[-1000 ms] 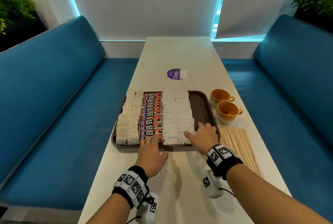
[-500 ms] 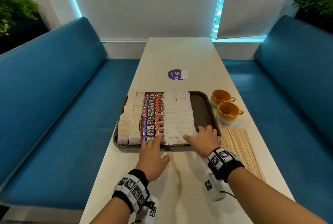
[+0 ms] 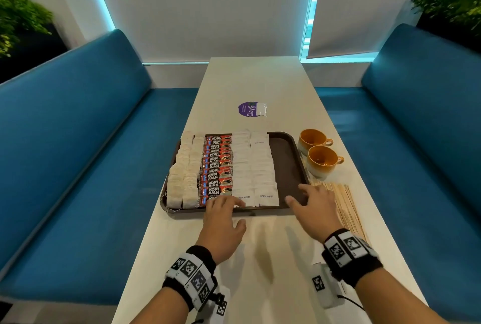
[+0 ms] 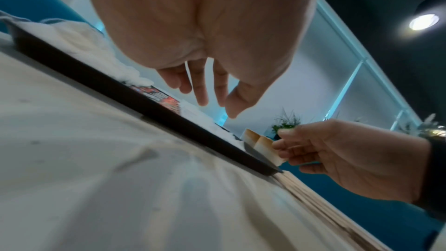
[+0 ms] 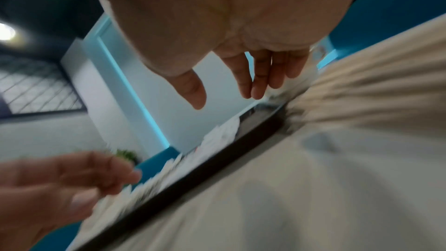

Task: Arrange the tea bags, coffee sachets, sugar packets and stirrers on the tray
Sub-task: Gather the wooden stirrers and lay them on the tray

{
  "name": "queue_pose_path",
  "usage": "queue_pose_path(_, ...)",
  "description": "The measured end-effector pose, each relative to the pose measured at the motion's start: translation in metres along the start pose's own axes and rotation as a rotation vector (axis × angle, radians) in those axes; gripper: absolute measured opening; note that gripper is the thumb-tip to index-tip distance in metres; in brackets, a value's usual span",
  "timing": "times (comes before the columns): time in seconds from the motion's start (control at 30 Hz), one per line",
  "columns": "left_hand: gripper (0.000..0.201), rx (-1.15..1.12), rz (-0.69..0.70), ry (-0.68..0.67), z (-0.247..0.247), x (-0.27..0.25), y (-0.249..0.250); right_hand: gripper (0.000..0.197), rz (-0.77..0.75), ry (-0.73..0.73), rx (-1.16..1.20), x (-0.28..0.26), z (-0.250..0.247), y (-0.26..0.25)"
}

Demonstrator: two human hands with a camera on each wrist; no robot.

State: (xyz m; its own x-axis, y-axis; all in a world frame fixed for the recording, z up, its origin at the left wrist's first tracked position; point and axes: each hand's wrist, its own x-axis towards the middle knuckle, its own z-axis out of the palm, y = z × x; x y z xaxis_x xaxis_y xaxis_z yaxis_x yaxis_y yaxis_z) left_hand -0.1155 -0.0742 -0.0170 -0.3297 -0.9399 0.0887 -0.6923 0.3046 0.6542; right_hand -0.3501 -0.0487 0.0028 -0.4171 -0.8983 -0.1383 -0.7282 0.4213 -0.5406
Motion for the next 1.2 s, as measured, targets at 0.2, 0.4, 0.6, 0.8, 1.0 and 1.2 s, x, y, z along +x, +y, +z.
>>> queue_pose_path(0.2, 0.019, -0.179, 0.029, -0.254, 0.020, 0.001, 0.043, 0.092, 0.297, 0.059, -0.118, 0.000, -0.059, 0.063)
queue_pose_path(0.4, 0.043, -0.136, -0.015, -0.494, 0.064, 0.012, 0.090, 0.115, 0.368, -0.144, -0.253, -0.006, -0.057, 0.083)
queue_pose_path(0.6, 0.057, -0.174, -0.067, -0.589, 0.094, 0.027, 0.120, 0.112, 0.302, -0.139, -0.297, -0.008, -0.047, 0.076)
queue_pose_path(0.8, 0.052, -0.144, -0.041, -0.553, 0.110, 0.033, 0.126, 0.074, 0.289, -0.046, -0.237, -0.012, -0.037, 0.073)
queue_pose_path(1.0, 0.052, -0.099, -0.002, -0.566, 0.108, 0.040, 0.126, 0.045, 0.264, -0.082, -0.222, -0.017, -0.038, 0.068)
queue_pose_path(1.2, 0.067, -0.008, 0.158, -0.549, 0.101, 0.058, 0.141, 0.034, 0.229, -0.135, -0.276, -0.024, -0.041, 0.071)
